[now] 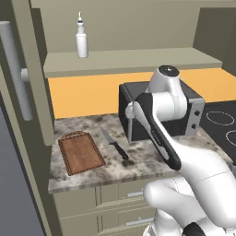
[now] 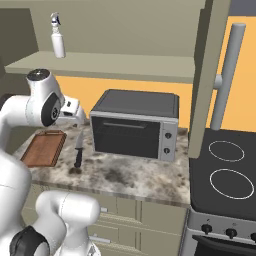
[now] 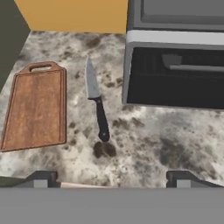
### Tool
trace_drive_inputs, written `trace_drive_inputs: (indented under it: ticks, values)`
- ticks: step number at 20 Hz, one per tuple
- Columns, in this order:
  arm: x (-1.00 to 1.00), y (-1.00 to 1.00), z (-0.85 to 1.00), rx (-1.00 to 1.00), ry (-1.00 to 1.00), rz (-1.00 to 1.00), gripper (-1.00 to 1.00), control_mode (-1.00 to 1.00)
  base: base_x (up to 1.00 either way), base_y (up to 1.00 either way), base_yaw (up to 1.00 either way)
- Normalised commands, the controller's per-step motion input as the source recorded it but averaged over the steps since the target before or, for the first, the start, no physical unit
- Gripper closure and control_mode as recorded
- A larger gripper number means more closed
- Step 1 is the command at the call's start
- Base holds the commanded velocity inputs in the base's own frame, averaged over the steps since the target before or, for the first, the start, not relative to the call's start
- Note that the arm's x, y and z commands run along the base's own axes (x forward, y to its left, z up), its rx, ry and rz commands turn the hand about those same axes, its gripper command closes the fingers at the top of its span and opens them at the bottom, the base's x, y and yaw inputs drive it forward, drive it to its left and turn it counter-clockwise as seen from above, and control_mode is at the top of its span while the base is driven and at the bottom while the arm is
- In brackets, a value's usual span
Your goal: Move the cutting board and knife to the sink. Then move spray from the cabinet to the counter.
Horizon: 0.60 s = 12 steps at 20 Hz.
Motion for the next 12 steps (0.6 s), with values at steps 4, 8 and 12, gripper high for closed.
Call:
trace_drive_inputs:
  ticks: [4, 8, 12]
  values:
    - [0.04, 0.58, -0.19, 0.01, 0.00, -0.01, -1.00, -1.00, 0.00, 0.00, 0.00]
    - [0.16, 0.63, -0.21, 0.00, 0.00, -0.05, -1.00, -1.00, 0.00, 0.00, 0.00]
    - [0.26, 0.57, -0.22, 0.00, 0.00, -0.04, -1.00, -1.00, 0.00, 0.00, 0.00]
